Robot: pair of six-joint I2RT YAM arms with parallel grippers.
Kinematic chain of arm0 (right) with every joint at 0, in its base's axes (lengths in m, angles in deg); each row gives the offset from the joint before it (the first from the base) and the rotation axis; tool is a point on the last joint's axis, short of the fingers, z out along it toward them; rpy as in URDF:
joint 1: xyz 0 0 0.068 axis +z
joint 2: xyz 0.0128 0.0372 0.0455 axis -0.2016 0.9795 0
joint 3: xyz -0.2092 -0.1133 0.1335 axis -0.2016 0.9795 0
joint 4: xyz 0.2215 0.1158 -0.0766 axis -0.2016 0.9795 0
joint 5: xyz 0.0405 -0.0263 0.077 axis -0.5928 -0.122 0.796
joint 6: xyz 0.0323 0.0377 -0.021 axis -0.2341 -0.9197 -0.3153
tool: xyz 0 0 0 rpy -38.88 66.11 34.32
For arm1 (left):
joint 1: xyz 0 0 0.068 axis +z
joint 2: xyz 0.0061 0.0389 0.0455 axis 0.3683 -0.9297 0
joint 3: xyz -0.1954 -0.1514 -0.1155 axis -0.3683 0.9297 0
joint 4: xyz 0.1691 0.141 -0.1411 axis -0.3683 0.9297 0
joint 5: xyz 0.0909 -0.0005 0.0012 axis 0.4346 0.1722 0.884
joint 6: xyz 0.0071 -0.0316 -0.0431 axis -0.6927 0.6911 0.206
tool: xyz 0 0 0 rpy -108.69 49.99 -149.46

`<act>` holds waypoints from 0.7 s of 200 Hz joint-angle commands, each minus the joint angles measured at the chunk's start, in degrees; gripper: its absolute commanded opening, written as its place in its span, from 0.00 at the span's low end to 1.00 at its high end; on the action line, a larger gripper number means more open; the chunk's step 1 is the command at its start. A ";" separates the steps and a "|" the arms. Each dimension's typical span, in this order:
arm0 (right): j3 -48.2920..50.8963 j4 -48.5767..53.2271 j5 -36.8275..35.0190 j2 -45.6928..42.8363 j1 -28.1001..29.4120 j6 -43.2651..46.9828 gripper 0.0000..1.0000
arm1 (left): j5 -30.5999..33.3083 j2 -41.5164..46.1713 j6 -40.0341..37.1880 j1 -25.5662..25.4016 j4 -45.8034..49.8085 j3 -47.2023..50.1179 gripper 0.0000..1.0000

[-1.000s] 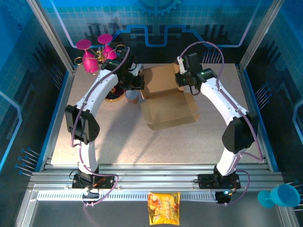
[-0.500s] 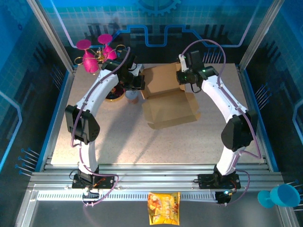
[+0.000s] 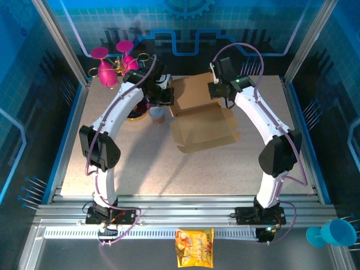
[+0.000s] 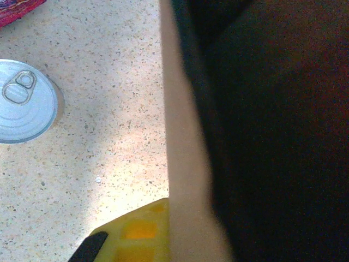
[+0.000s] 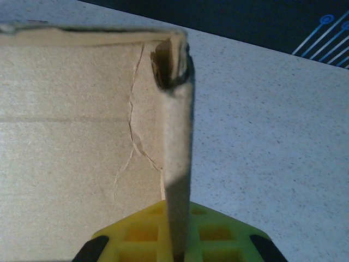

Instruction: Fold the paper box

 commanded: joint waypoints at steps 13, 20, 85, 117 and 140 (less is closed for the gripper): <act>-5.20 9.40 -9.53 3.08 1.12 -3.29 0.00 | 5.57 -1.18 4.81 -0.60 2.60 -2.50 0.00; -6.29 10.70 -10.26 3.67 1.21 -4.04 0.00 | 6.00 -1.44 5.04 -0.61 2.94 -2.78 0.00; -17.69 24.85 -20.50 11.21 2.43 -10.51 0.00 | 9.09 -3.30 7.29 -0.69 7.09 -5.62 0.00; -14.54 18.91 -12.04 8.62 2.47 -7.50 0.00 | 6.83 -3.79 6.52 -0.65 7.32 -6.19 0.00; -13.62 15.22 -4.77 6.33 1.66 -5.86 0.00 | 5.31 -4.53 5.81 -0.69 8.73 -7.48 0.00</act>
